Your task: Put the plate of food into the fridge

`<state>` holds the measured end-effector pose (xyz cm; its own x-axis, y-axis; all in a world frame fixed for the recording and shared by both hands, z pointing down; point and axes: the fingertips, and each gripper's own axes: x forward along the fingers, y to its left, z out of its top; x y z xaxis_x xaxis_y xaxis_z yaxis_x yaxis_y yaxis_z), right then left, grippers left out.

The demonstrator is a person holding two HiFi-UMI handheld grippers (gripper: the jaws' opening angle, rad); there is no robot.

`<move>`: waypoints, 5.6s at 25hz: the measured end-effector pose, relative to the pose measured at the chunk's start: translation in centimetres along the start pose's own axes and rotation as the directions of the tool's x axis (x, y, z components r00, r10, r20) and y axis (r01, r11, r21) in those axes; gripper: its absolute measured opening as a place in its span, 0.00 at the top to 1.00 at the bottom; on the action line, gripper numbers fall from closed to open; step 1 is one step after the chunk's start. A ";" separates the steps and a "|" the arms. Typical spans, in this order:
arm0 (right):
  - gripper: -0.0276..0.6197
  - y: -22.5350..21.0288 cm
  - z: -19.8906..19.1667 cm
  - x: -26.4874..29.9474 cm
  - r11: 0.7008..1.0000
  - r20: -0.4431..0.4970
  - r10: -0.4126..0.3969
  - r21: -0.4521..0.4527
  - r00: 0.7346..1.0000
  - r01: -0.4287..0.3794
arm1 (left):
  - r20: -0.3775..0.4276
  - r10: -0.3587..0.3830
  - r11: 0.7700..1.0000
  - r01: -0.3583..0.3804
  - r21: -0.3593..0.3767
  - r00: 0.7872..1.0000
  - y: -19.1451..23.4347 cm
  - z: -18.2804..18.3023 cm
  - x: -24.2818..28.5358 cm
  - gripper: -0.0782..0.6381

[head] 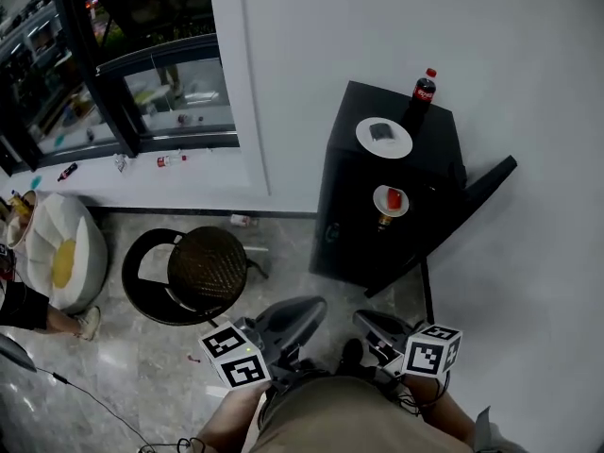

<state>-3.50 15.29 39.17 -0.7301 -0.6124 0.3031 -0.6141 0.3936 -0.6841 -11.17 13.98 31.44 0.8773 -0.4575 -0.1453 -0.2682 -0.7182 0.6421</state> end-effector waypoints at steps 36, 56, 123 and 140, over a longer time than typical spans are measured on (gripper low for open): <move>0.92 -14.1 11.8 -6.1 0.979 -0.038 0.204 0.036 0.978 -0.203 | -0.053 0.155 0.983 -0.149 0.104 0.986 1.1 -0.2 19.9 0.87; 0.92 -17.6 13.6 -6.8 0.999 -0.018 0.032 0.031 0.999 -0.031 | -0.124 0.038 0.991 -0.022 0.130 0.992 2.7 0.7 23.1 0.87; 0.92 -18.3 18.1 5.3 0.990 -0.015 -0.114 0.083 0.993 0.115 | -0.479 0.394 0.293 0.387 0.874 0.784 17.8 6.9 28.4 0.56; 0.92 -18.3 18.6 6.1 0.994 -0.037 -0.103 0.037 0.994 0.105 | -0.412 0.537 0.123 0.415 0.902 0.736 20.7 6.4 29.4 0.56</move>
<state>8.85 -8.43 41.15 -0.6735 -0.6237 0.3967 -0.6756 0.3015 -0.6728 6.51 -17.69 35.66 0.6654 -0.5069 0.5479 -0.0282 -0.7506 -0.6602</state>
